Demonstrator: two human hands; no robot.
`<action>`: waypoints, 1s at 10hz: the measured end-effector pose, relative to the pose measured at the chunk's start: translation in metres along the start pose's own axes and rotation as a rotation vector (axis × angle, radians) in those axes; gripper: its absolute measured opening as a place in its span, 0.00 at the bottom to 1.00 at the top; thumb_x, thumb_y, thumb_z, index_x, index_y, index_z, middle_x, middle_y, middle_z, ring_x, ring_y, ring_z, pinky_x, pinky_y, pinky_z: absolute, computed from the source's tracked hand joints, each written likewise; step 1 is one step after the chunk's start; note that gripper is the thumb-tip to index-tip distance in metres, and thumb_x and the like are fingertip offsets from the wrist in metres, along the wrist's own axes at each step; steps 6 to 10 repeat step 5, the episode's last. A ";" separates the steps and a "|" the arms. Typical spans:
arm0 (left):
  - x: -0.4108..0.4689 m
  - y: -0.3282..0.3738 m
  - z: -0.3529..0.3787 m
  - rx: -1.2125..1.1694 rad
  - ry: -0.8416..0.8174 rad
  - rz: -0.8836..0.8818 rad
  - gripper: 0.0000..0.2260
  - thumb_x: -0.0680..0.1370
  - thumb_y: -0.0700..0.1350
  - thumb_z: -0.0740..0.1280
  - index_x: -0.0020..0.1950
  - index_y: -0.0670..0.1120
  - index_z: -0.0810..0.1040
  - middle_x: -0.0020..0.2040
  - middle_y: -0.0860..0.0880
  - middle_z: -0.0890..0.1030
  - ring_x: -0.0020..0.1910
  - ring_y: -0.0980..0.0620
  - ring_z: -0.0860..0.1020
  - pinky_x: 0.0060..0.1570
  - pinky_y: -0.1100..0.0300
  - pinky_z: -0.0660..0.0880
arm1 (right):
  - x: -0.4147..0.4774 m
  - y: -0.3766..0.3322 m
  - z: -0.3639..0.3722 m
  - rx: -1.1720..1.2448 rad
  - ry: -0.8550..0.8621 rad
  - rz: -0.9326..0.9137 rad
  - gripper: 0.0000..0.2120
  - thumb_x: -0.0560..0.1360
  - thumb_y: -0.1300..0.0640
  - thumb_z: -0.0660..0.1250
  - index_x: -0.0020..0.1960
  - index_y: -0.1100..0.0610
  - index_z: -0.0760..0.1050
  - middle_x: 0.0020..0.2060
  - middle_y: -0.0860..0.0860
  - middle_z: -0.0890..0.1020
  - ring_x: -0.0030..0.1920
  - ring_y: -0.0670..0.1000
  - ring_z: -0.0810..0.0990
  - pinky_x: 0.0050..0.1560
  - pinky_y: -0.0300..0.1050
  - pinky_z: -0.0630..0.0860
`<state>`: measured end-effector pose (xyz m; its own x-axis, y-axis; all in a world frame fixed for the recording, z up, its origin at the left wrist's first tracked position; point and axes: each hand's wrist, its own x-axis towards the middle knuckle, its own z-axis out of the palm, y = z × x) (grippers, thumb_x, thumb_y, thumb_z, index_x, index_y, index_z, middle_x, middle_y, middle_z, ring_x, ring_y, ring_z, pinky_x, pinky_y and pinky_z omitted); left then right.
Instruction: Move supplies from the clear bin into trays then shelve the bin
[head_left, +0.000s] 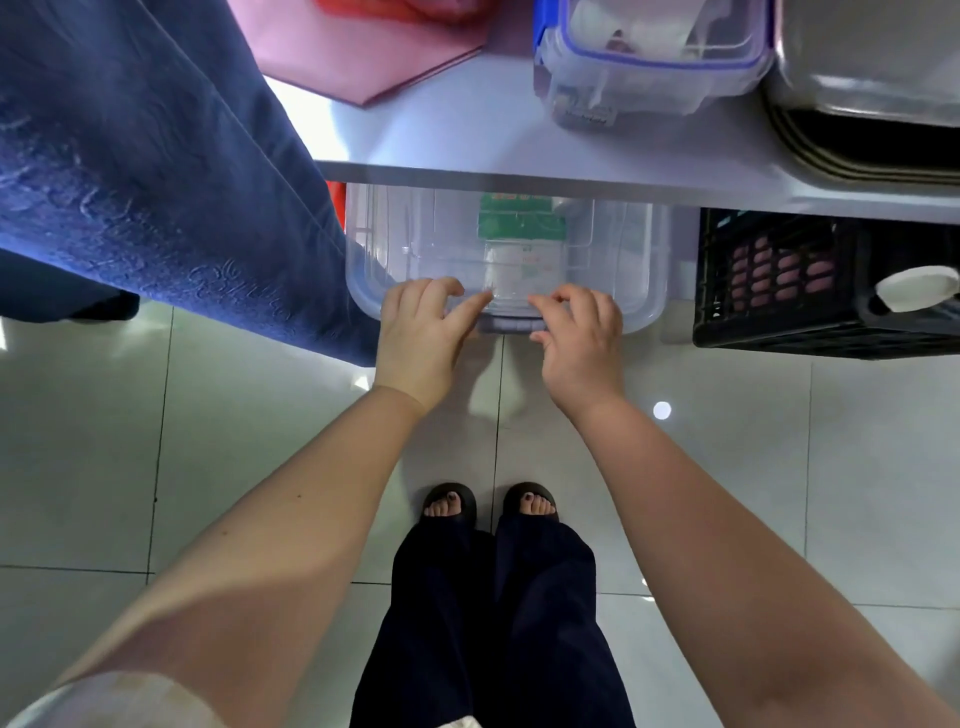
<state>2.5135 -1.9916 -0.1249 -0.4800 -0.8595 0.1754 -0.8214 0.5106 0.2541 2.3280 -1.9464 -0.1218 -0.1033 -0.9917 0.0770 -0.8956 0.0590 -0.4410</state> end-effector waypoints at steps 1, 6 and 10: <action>0.003 -0.001 -0.007 0.030 -0.012 0.006 0.18 0.73 0.37 0.69 0.62 0.47 0.79 0.52 0.40 0.79 0.48 0.39 0.76 0.54 0.45 0.70 | 0.004 -0.001 -0.001 -0.017 -0.026 -0.020 0.16 0.71 0.61 0.71 0.58 0.58 0.78 0.52 0.57 0.78 0.53 0.61 0.72 0.59 0.52 0.64; 0.061 0.077 -0.133 0.055 -0.194 0.098 0.20 0.73 0.46 0.69 0.65 0.47 0.74 0.60 0.45 0.77 0.58 0.40 0.73 0.56 0.47 0.65 | 0.020 -0.043 -0.143 0.024 -0.041 0.092 0.18 0.69 0.62 0.72 0.58 0.57 0.78 0.53 0.56 0.80 0.54 0.61 0.75 0.56 0.55 0.69; 0.061 0.077 -0.133 0.055 -0.194 0.098 0.20 0.73 0.46 0.69 0.65 0.47 0.74 0.60 0.45 0.77 0.58 0.40 0.73 0.56 0.47 0.65 | 0.020 -0.043 -0.143 0.024 -0.041 0.092 0.18 0.69 0.62 0.72 0.58 0.57 0.78 0.53 0.56 0.80 0.54 0.61 0.75 0.56 0.55 0.69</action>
